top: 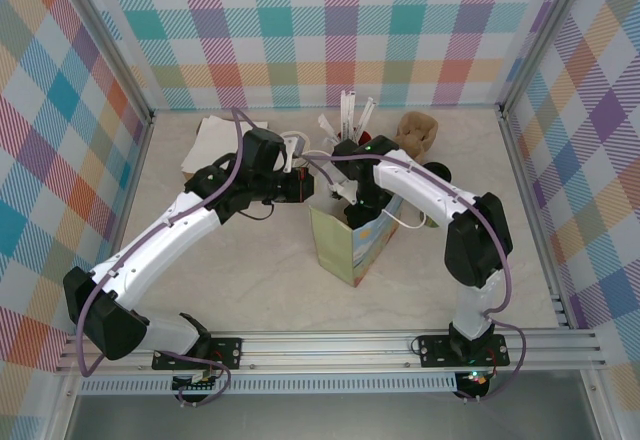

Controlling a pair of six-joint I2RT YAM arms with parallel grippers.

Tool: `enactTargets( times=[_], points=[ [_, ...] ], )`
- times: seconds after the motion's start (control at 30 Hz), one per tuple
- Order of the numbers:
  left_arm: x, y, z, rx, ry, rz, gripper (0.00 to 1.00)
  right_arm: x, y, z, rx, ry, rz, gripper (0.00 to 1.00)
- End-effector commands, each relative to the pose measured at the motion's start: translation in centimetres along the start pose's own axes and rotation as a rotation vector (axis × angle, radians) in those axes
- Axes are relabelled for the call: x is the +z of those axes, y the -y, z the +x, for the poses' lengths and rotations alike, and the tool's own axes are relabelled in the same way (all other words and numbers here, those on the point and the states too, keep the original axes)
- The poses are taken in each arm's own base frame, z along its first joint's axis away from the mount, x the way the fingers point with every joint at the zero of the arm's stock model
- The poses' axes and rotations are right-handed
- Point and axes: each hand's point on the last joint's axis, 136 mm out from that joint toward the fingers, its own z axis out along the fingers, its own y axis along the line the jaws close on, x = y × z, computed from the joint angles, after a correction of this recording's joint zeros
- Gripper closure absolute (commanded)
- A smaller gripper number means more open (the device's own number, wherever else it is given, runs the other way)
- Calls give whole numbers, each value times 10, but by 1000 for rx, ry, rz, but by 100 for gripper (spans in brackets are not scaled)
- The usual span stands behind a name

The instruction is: Pack the takeout coffee

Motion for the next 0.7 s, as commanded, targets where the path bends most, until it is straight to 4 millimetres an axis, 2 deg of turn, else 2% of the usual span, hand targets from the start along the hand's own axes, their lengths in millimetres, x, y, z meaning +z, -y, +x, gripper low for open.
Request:
enactTargets(
  times=[0.0, 0.4, 0.67],
  points=[
    [-14, 20, -20, 38, 63, 56, 98, 9, -3, 9, -26, -60, -7, 63],
    [-14, 21, -19, 39, 55, 61, 98, -5, -12, -3, -22, 12, -55, 61],
    [-15, 24, -19, 41, 54, 71, 98, -24, -15, -13, -5, 91, -68, 50]
  ],
)
